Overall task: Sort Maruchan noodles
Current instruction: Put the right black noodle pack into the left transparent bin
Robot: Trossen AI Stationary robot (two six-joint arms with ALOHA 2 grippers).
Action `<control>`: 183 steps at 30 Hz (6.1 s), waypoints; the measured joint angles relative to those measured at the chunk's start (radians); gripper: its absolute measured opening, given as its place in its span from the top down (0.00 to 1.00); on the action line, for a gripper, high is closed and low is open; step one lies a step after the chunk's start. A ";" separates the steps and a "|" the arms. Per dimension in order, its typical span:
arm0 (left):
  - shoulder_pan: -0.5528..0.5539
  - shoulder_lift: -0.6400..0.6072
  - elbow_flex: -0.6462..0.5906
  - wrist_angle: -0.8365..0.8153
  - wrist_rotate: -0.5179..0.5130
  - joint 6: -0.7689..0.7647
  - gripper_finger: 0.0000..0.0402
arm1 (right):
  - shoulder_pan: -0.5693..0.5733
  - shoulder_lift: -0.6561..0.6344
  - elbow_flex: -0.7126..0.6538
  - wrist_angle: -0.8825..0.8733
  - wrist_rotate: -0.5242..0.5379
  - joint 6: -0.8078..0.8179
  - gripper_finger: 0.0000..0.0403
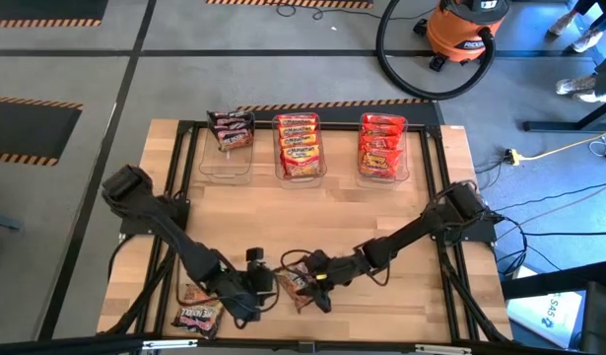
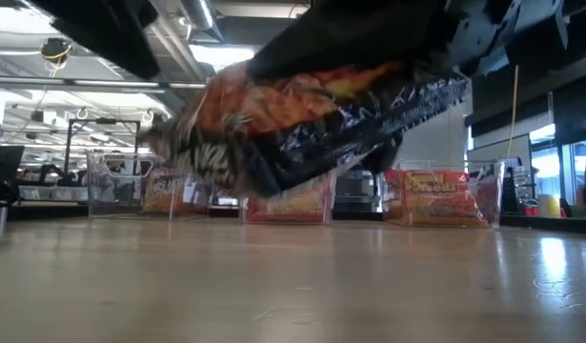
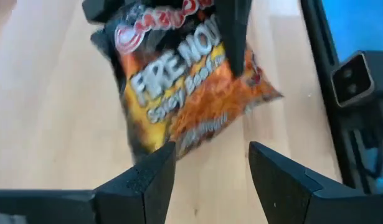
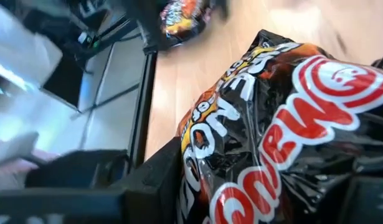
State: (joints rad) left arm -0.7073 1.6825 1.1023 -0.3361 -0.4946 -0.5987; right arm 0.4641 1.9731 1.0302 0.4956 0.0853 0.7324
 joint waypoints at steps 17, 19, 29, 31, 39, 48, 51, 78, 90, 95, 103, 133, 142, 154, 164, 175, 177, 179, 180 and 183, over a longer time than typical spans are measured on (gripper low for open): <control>0.245 -0.381 -0.434 0.370 0.124 0.007 0.51 | -0.073 -0.064 0.087 -0.327 0.153 -0.728 0.66; 0.292 -0.406 -0.465 0.390 0.134 0.010 0.51 | -0.104 -0.064 0.111 -0.404 0.148 -0.787 0.66; 0.422 -0.423 -0.472 0.399 0.142 0.090 0.51 | -0.218 -0.064 0.213 -0.588 0.115 -0.978 0.66; 0.434 -0.425 -0.472 0.398 0.147 0.111 0.51 | -0.228 -0.064 0.246 -0.667 0.115 -1.000 0.66; 0.461 -0.441 -0.470 0.417 0.191 0.138 0.47 | -0.238 -0.064 0.321 -0.781 0.124 -1.027 0.66; 0.442 -0.441 -0.470 0.478 0.305 0.194 0.33 | -0.235 -0.063 0.327 -0.679 0.104 -1.028 0.66; 0.442 -0.425 -0.470 0.483 0.317 0.210 0.32 | -0.235 -0.063 0.327 -0.644 0.102 -1.029 0.66; 0.445 -0.387 -0.467 0.517 0.287 0.240 0.66 | -0.234 -0.191 0.328 -0.810 0.135 -0.865 0.32; 0.434 -0.382 -0.471 0.595 0.243 0.373 0.67 | -0.237 -0.431 -0.036 -0.761 0.192 -0.665 0.32; 0.436 -0.365 -0.471 0.759 0.220 0.472 0.67 | -0.236 -0.450 -0.305 -0.197 0.151 -0.651 0.32; 0.462 -0.358 -0.470 0.915 0.216 0.540 0.67 | -0.235 -0.420 -0.445 0.417 0.132 -0.677 0.32; 0.508 -0.339 -0.470 1.108 0.255 0.602 0.66 | -0.275 -0.390 -0.339 0.497 0.076 -0.793 0.69; 0.485 -0.375 -0.470 0.996 0.265 0.628 0.56 | -0.274 -0.390 -0.340 0.483 0.078 -0.815 0.68; 0.484 -0.638 -0.470 0.584 0.193 0.454 0.33 | -0.275 -0.391 -0.340 0.250 0.165 -0.763 0.69; 0.492 -0.669 -0.469 0.640 0.134 0.481 0.32 | -0.275 -0.342 -0.340 0.205 0.145 -0.711 0.68; 0.585 -0.460 -0.201 0.354 0.403 0.532 0.32 | -0.276 -0.300 -0.294 0.194 0.132 -0.704 0.68; 0.596 -0.408 -0.119 0.253 0.423 0.535 0.32 | -0.276 -0.300 -0.290 0.185 0.131 -0.707 0.68; 0.603 -0.355 -0.042 0.133 0.435 0.532 0.32 | -0.276 -0.300 -0.284 0.181 0.131 -0.710 0.68; 0.605 -0.328 -0.005 0.080 0.438 0.530 0.32 | -0.276 -0.300 -0.283 0.183 0.131 -0.709 0.68; 0.605 -0.264 0.093 -0.064 0.438 0.529 0.32 | -0.276 -0.300 -0.283 0.167 0.131 -0.700 0.68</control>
State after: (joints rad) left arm -0.1020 1.4186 1.1952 -0.4004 -0.0569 -0.0696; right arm 0.1883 1.6730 0.7467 0.6625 0.2162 0.0320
